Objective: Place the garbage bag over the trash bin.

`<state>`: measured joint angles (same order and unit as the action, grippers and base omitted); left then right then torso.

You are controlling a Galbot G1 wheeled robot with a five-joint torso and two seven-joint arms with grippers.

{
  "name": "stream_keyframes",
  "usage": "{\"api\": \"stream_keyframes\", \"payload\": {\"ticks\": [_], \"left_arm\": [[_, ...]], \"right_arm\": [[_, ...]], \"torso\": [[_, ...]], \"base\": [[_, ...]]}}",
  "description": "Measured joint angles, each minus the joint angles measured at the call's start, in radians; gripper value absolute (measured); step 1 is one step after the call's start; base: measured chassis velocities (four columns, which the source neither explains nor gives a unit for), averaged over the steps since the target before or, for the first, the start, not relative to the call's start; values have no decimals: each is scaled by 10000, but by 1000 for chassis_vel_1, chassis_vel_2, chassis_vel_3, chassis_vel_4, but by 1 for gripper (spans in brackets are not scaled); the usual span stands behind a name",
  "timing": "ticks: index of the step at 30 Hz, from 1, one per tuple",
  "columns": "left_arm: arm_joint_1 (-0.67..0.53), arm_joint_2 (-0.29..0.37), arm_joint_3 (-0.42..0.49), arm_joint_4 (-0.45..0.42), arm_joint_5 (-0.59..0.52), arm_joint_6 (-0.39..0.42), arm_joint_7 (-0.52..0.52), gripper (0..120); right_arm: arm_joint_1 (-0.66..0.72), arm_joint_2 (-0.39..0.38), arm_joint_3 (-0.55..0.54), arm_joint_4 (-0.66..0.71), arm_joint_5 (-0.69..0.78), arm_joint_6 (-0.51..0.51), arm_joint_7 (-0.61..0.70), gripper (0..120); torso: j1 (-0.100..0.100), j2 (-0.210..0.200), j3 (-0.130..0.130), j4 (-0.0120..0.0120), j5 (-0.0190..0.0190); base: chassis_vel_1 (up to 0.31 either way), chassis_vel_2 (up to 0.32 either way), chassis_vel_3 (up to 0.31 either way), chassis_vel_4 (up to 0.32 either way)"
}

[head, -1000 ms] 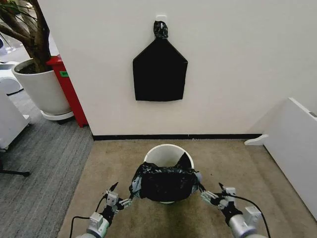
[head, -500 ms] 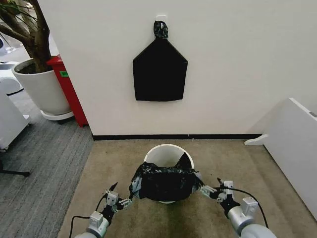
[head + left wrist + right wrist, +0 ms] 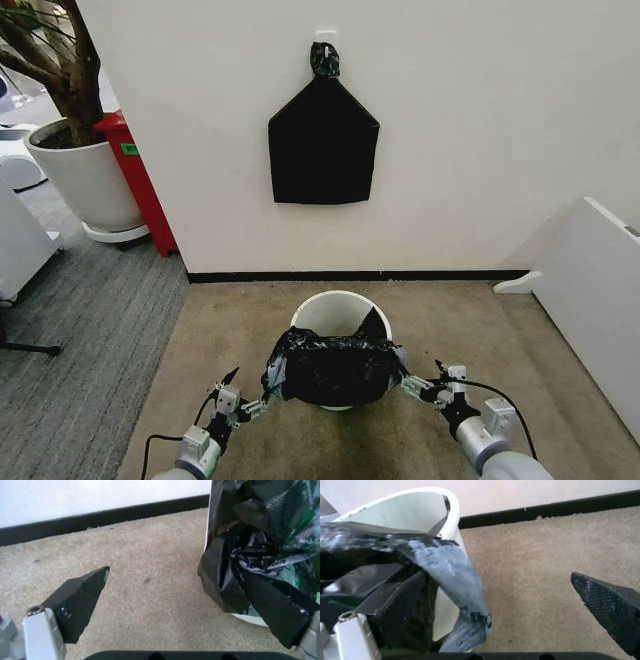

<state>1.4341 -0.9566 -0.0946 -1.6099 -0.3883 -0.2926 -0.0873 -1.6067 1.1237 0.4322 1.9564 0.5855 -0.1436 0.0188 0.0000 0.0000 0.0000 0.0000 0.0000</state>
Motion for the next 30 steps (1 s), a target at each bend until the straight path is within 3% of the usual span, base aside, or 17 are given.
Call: {"api": "stream_keyframes", "payload": {"ticks": [12, 23, 30], "left_arm": [[-129, -23, 57, 74, 29, 81, -32, 100], [-1268, -57, 333, 1210, 35, 8, 92, 100], [-1278, 386, 459, 1747, 403, -659, 375, 100]], "right_arm": [[686, -42, 186, -748, 212, 39, 265, 100], [1601, -32, -38, -1905, 395, 20, 304, 100], [1921, -56, -63, -2293, 438, 10, 318, 100]], "torso": [[0, 0, 0, 0, 1], [0, 0, 1, -1, 0], [0, 0, 0, 0, -1]], "base": [[0, 0, 0, 0], [0, 0, 0, 0], [0, 0, 0, 0]]}}
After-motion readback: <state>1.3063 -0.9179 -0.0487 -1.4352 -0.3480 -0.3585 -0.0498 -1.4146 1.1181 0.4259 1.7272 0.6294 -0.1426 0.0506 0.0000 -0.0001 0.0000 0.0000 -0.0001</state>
